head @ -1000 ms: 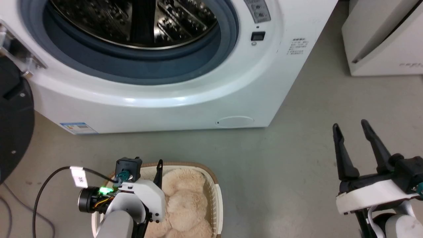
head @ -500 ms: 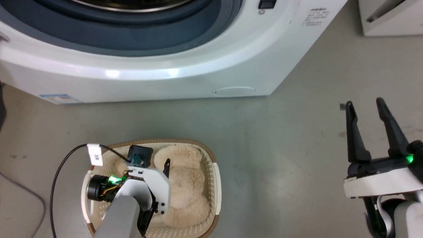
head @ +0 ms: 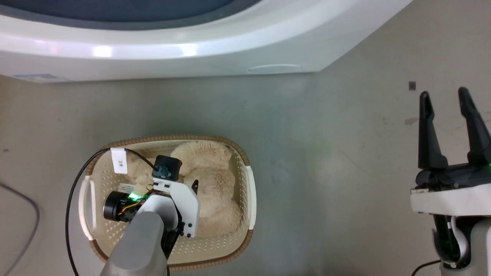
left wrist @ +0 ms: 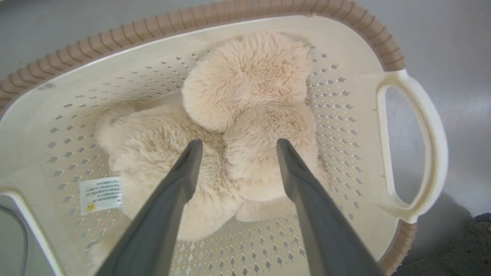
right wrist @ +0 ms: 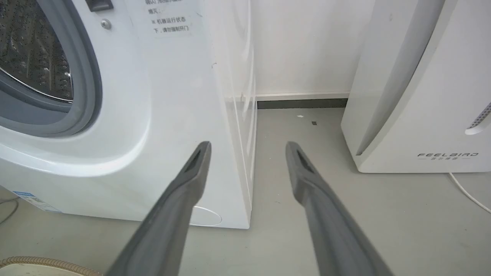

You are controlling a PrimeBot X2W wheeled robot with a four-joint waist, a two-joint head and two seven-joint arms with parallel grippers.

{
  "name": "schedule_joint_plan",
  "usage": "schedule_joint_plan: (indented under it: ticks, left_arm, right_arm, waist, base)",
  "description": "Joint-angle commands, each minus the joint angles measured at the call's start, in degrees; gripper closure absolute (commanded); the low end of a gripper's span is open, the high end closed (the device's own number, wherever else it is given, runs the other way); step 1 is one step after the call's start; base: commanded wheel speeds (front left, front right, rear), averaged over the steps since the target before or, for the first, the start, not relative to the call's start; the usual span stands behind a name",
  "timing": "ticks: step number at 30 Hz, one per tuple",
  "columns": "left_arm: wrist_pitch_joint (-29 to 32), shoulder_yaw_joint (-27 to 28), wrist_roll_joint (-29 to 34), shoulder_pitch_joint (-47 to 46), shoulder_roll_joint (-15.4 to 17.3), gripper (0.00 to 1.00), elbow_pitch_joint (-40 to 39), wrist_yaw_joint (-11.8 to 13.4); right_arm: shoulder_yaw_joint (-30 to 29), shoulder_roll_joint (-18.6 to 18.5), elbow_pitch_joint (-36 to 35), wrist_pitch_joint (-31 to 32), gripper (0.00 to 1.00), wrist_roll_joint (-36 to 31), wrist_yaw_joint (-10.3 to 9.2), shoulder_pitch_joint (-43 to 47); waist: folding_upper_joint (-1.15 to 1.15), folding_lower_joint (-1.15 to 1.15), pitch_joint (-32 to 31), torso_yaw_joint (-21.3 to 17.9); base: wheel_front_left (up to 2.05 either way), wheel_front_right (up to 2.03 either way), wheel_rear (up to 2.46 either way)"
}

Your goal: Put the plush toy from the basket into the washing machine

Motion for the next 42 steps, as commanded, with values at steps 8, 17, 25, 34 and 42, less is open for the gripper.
schedule_joint_plan:
  ticks: [8, 17, 25, 34, 42]
  left_arm:
    - [0.9, -1.9, -1.2, -5.0, 0.5, 0.0, 5.6, -0.4]
    - [1.0, -3.7, -2.2, -9.2, 0.6, 0.0, 10.9, -0.5]
    - [0.9, -5.7, -3.2, -13.2, 1.0, 0.0, 16.2, -0.6]
    - [-0.7, -8.2, -3.5, -16.6, 1.6, 1.0, 20.9, -1.2]
    - [-1.8, -10.0, -5.2, -17.6, 1.8, 1.0, 25.6, -2.3]
  right_arm:
    - [-0.7, 0.0, -1.6, -1.4, 0.0, 1.2, -0.04, -3.1]
    - [-1.1, 0.0, -2.7, -2.5, 0.0, 2.3, -0.04, -4.9]
    - [-1.3, 0.0, -3.5, -3.6, 0.0, 3.5, -0.04, -6.8]
    - [-1.5, 0.0, -4.1, -4.5, 0.0, 4.8, -0.05, -8.7]
    - [-1.0, 0.0, -2.6, -5.5, 0.0, 6.3, -0.05, -9.6]
  waist:
    - [0.0, -0.01, 5.8, 0.0]
    - [0.0, -0.01, 10.7, -0.2]
    - [0.0, -0.01, 14.8, -0.6]
    - [0.0, -0.01, 17.6, -1.0]
    - [0.0, -0.01, 16.4, -1.6]
  base:
    - [0.0, 0.0, 0.0]
    - [0.0, 0.0, 0.0]
    - [0.0, 0.0, 0.0]
    - [0.0, 0.0, 0.0]
    - [0.0, 0.0, 0.0]
